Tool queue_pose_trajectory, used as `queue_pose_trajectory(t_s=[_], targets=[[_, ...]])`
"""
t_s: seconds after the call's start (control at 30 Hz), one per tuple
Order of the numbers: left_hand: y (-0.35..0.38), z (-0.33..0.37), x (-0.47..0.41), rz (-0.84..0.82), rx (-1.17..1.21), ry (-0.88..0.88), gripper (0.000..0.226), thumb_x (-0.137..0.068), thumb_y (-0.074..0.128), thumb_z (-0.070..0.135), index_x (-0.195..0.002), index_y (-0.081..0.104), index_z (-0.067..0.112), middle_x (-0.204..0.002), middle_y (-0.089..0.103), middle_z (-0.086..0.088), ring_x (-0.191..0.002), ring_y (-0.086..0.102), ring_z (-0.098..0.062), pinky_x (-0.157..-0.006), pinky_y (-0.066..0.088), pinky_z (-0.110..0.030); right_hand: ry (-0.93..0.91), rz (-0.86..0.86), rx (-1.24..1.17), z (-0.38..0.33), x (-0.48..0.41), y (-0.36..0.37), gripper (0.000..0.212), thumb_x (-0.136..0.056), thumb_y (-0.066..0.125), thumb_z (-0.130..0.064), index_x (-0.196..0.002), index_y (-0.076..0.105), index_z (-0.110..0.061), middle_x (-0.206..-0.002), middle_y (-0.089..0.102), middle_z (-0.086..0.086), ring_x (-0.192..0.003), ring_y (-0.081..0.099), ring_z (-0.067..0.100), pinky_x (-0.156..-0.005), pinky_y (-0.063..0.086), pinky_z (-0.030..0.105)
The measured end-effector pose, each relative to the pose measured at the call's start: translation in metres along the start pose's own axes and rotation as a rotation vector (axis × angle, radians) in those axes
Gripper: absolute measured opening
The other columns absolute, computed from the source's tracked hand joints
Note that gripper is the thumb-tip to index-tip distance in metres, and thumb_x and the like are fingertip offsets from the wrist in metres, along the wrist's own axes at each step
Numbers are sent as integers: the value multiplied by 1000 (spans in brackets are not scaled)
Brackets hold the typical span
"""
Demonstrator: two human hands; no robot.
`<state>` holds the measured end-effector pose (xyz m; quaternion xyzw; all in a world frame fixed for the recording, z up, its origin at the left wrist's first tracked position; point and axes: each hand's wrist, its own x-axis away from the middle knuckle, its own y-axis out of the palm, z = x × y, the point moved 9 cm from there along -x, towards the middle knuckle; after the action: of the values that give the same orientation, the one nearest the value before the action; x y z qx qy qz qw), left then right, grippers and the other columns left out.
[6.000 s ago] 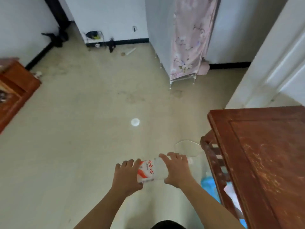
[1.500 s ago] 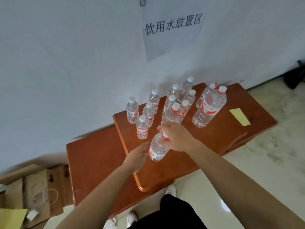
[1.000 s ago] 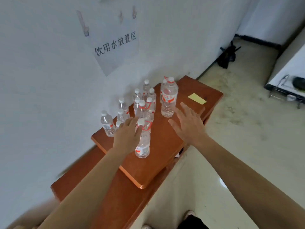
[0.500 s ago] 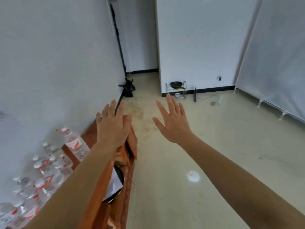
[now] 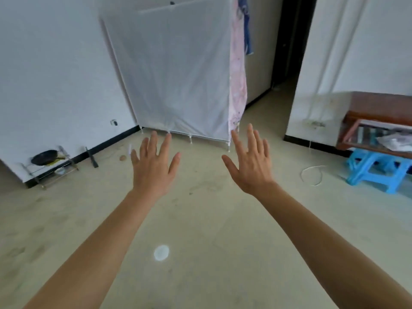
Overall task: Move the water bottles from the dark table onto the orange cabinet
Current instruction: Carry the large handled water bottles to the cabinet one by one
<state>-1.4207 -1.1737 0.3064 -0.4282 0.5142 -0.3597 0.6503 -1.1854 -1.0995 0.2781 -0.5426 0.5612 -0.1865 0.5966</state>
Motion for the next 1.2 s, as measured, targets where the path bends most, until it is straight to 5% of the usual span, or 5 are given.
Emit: queue_pose_trajectory(t_s=[0.27,0.4,0.73,1.07,1.2], targets=[[108,247,-177,-45,208,414,66,-100,25,57,-157,27,22,-163,20,-17,-147,24,-40,-113,22,-65,375,54,243,252,-43,-37,72,-103,29,-63,-163,8,-29,-170,-4,16,-156,3,36,-125,8,56],[144,387,-227,-98,285,627,68,-100,18,60,-158,17,24,-166,9,-14,-151,13,-37,-118,14,-63,574,107,354,362,-27,-77,74,-101,33,-63,-163,11,-28,-170,-1,15,-156,6,37,-125,12,58],[227,702,-212,-194,354,1052,68,-100,15,63,-159,13,30,-167,7,-10,-153,8,-31,-119,13,-62,1025,253,492,578,93,-146,76,-98,38,-62,-162,17,-26,-169,5,19,-155,11,39,-125,14,56],[267,955,-313,-116,301,1039,66,-101,19,61,-158,19,28,-166,10,-12,-151,13,-36,-117,15,-64,1012,169,376,850,6,-176,80,-94,15,-74,-161,-4,-35,-170,-13,11,-157,-5,33,-126,6,56],[272,1016,-355,-74,323,1000,67,-100,19,60,-158,17,27,-166,9,-14,-152,13,-36,-117,16,-65,949,197,393,923,-39,-194,81,-94,7,-78,-161,4,-33,-170,-2,12,-157,5,35,-125,15,58]])
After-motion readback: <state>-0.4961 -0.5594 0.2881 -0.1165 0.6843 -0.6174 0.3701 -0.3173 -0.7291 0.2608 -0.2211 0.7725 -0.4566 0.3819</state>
